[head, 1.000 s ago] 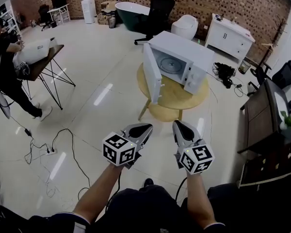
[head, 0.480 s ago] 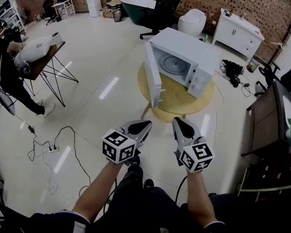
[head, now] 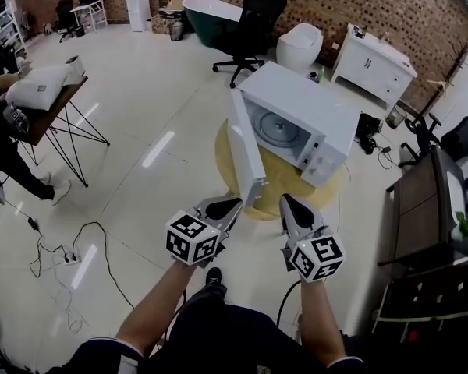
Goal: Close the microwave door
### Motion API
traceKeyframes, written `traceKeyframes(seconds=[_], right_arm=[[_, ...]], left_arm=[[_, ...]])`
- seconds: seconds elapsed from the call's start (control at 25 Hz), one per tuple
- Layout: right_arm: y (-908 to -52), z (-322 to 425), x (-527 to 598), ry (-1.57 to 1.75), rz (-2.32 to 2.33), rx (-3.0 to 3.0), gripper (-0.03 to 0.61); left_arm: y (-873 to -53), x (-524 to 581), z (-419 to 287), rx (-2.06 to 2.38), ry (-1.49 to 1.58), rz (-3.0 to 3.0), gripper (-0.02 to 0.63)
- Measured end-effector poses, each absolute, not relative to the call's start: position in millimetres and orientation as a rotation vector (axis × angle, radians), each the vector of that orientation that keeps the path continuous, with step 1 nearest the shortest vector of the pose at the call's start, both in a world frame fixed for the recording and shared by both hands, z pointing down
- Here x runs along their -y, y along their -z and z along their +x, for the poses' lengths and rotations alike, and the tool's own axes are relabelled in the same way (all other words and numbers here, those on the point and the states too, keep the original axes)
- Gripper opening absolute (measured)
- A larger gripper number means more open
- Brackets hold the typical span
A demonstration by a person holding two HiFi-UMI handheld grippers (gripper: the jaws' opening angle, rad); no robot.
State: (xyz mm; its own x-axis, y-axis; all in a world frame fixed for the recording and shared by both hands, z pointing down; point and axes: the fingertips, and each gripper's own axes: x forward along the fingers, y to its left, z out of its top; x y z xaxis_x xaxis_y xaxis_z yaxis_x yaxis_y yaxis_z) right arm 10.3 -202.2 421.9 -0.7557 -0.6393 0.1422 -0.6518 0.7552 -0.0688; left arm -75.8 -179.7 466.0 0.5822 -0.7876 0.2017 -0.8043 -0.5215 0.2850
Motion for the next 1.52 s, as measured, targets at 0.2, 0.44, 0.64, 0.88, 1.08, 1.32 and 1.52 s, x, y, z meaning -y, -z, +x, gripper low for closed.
traceKeyframes(seconds=[0.2, 0.44, 0.64, 0.88, 1.08, 1.32, 1.52], right_arm=[[-423, -4, 237, -0.168, 1.103, 2.799, 0.002], [-434, 4, 265, -0.2, 1.209, 2.714, 0.002], [-434, 18, 285, -0.219, 1.253, 2.685, 0.002], [-437, 28, 300, -0.229, 1.272, 2.685, 0.002], [-435, 42, 315, -0.24, 1.295, 2.689, 0.002], [-439, 62, 321, -0.264, 1.329, 2.682, 0.002], [-438, 80, 327, -0.268, 1.366, 2.673, 0.002]], left_arm=[[-474, 220, -90, 1.221, -0.06, 2.484, 0.012], [-484, 257, -88, 1.126, -0.076, 2.514, 0.012], [-483, 275, -79, 1.089, -0.08, 2.518, 0.011], [-489, 284, -69, 1.073, -0.095, 2.511, 0.012], [-482, 304, -50, 1.072, -0.092, 2.531, 0.012], [-479, 322, -26, 1.061, -0.112, 2.557, 0.011], [-477, 339, -8, 1.07, -0.123, 2.579, 0.012]])
